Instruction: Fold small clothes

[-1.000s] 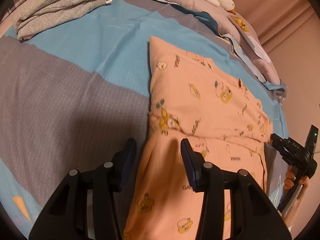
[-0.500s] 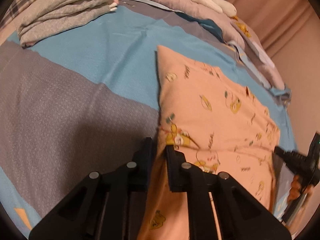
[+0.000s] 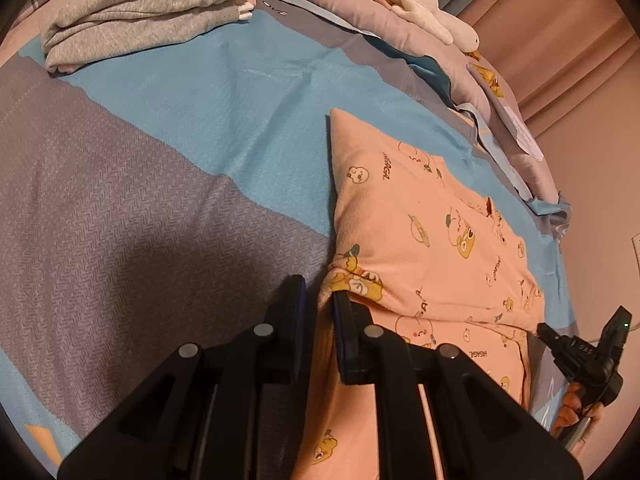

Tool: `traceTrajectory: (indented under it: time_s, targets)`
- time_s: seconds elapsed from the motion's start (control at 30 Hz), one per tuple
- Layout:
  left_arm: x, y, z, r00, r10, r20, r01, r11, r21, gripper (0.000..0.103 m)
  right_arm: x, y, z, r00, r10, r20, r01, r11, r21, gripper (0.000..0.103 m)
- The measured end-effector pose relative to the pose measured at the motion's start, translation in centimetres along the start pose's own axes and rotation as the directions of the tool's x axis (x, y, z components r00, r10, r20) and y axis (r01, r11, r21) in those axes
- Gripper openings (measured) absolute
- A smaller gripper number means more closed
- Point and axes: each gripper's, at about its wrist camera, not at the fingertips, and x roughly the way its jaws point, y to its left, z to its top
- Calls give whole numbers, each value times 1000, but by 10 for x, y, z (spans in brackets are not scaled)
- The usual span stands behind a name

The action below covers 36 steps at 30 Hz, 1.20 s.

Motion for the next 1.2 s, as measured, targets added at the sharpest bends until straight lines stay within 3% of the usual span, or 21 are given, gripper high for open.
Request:
traceTrajectory:
  time_s: [0.4, 0.77, 0.93, 1.2]
  targets:
    - [-2, -7, -8, 998, 48, -28, -47, 998, 50, 16, 12, 10, -8, 994, -113, 6, 113, 990, -79, 5]
    - [-59, -19, -43, 998, -51, -36, 55, 992, 111, 76, -44, 18, -21, 981, -144, 128, 166, 969, -181, 6]
    - [-77, -15, -68, 997, -65, -52, 70, 992, 107, 85, -83, 20, -41, 971, -120, 205, 165, 961, -221, 50]
    - [-89, -4, -109, 994, -50, -96, 60, 992, 110, 86, -110, 17, -83, 969, -106, 224, 165, 951, -263, 67]
